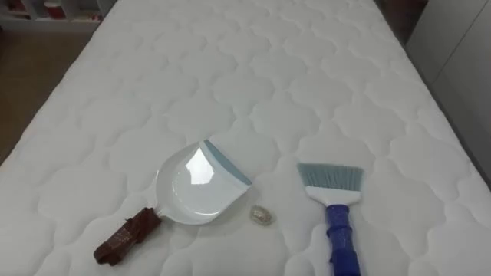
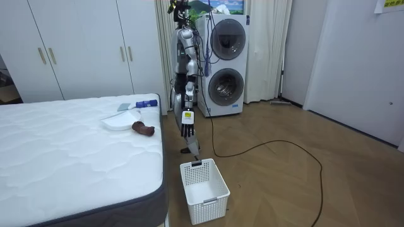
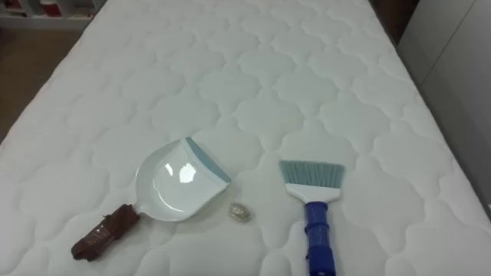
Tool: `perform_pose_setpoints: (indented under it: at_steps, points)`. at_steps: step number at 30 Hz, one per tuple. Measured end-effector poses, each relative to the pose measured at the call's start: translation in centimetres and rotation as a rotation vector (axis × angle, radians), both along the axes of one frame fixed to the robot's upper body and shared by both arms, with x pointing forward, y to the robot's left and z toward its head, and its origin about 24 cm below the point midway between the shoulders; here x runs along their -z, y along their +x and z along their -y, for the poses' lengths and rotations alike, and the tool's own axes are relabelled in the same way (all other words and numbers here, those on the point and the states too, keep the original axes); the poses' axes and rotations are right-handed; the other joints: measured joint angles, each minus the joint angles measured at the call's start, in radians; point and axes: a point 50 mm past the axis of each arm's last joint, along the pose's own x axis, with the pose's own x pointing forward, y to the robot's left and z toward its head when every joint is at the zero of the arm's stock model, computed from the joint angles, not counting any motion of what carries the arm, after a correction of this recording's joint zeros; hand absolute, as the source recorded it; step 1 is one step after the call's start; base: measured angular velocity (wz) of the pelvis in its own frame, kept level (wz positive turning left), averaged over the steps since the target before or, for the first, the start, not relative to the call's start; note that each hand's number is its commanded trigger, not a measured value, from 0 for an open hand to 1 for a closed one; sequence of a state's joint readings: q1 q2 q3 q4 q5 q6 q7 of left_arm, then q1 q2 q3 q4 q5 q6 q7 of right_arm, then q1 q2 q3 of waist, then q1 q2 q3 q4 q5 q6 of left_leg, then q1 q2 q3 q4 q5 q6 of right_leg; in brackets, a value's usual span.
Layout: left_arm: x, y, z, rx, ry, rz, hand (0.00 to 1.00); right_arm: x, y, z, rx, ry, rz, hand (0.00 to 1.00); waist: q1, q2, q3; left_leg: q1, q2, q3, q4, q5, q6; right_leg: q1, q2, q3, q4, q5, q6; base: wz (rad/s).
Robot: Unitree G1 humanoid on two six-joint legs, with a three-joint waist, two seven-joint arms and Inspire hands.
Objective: Clean bed
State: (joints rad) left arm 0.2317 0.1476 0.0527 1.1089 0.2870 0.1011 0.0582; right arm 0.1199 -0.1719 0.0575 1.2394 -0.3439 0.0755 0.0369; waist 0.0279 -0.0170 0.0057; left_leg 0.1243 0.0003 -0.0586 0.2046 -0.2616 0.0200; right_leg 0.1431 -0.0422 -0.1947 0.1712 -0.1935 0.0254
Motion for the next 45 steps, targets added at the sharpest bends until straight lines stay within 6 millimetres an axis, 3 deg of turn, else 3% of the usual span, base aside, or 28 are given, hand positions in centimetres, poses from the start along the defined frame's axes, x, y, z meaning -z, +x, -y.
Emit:
perform_pose_setpoints:
  at_steps: [20,34,45]
  points:
    - [-0.6,2.1,-0.8,-0.008,0.126,0.147,0.00,0.0,0.4,-0.3,-0.008,0.002,0.058,0.00,0.002,-0.001,-0.0029,-0.008,-0.001,0.000,0.004,0.000,0.000,-0.005,0.000,-0.003,-0.004,0.000,0.000,0.00]
    - [-3.6,6.4,-2.7,-0.097,0.431,0.535,0.00,-0.2,0.8,-0.1,0.022,-0.002,0.127,0.00,0.006,0.004,-0.0045,-0.003,-0.001,-0.001,0.002,0.001,-0.001,0.002,0.000,-0.010,-0.004,0.000,0.000,0.00]
    - [-6.8,11.0,-1.7,-0.058,0.462,0.845,0.00,-0.4,1.1,0.2,0.028,0.000,0.164,0.00,-0.001,0.008,-0.0034,-0.008,-0.001,-0.002,-0.003,0.001,-0.001,-0.006,0.000,-0.009,-0.003,0.000,0.000,0.00]
